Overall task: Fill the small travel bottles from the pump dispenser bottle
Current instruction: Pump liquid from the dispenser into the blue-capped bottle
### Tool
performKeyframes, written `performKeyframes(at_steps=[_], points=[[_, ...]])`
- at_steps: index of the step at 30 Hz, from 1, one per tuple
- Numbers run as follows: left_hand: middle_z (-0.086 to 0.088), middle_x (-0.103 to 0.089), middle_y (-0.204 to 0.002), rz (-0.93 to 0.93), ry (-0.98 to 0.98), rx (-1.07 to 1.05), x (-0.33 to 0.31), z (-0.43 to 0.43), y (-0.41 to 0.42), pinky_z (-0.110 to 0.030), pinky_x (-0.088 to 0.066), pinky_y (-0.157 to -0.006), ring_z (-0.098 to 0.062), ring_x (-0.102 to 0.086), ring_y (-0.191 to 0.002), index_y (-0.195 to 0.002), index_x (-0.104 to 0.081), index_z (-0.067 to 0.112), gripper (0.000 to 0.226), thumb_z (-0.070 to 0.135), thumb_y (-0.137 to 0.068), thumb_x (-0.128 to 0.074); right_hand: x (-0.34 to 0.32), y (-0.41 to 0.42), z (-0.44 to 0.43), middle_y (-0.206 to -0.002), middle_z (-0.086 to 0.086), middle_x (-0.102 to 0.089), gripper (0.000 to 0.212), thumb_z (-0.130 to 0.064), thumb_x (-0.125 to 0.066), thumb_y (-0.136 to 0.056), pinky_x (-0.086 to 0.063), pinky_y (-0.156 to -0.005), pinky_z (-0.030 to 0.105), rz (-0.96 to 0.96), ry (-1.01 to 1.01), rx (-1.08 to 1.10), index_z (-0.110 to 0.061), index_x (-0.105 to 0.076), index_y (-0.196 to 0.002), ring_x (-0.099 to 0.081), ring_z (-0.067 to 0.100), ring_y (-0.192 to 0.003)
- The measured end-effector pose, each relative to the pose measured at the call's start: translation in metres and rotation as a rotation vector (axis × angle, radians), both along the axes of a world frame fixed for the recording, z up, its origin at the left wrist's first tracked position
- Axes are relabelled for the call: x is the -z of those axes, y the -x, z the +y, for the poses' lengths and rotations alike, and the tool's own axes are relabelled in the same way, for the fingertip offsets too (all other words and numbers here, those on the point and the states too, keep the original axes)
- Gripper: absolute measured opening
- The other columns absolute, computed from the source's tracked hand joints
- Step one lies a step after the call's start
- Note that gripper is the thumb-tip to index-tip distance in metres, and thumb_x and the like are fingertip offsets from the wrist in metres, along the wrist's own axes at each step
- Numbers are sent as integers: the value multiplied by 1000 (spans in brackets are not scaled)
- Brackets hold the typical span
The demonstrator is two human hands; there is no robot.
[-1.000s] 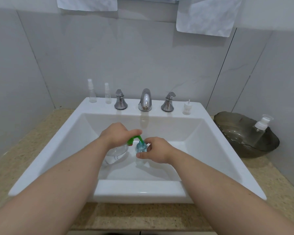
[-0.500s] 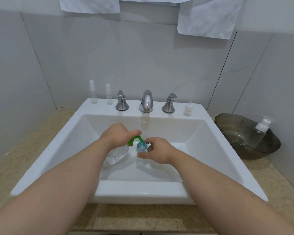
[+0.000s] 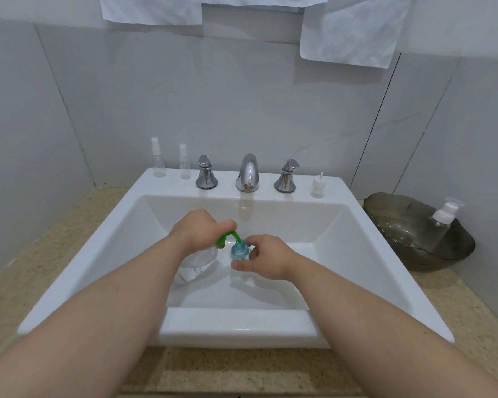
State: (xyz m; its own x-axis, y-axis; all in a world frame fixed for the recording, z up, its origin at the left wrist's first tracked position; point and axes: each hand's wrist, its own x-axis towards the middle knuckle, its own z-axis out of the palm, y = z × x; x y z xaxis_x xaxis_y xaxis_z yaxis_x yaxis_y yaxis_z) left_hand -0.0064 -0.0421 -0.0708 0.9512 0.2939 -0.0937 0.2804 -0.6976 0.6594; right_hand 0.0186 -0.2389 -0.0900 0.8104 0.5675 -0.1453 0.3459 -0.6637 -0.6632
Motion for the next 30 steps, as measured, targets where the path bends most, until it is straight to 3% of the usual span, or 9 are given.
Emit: performKeyframes(at_steps=[7,12,27,30], points=[[-6,-77,-71,-5,41,7,0,0,0,-37,-49,-68,-23,-53,-59,-48,-72,19,49,62,-62,-54,-1,1,1,-81,-12,-56,39,-44,-80,-86,-41,-62,21,22,-16,2,-25,-66,-116,-54,4,-71],[-1,-65,-56,-1,24,4,0,-1,0,-34,-43,-63,-24,-50,-57,-53,-73,15,49,59,-64,-55,0,2,0,-82,-12,-57,36,-44,-79,-86,-42,-64,21,27,-17,-7,-25,-65,-114,-55,5,-72],[2,-58,-46,-13,37,9,2,3,0,-30,-37,-60,-23,-43,-54,-36,-58,18,45,49,-70,-58,0,1,3,-81,-12,-55,32,-46,-80,-85,-40,-63,21,5,-1,-27,-28,-63,-104,-53,5,-73],[3,-57,-46,-6,46,18,1,3,-1,-31,-37,-60,-24,-42,-54,-43,-59,16,41,51,-64,-57,1,0,3,-81,-12,-54,31,-46,-80,-85,-39,-62,20,11,0,-28,-29,-62,-103,-52,4,-72]])
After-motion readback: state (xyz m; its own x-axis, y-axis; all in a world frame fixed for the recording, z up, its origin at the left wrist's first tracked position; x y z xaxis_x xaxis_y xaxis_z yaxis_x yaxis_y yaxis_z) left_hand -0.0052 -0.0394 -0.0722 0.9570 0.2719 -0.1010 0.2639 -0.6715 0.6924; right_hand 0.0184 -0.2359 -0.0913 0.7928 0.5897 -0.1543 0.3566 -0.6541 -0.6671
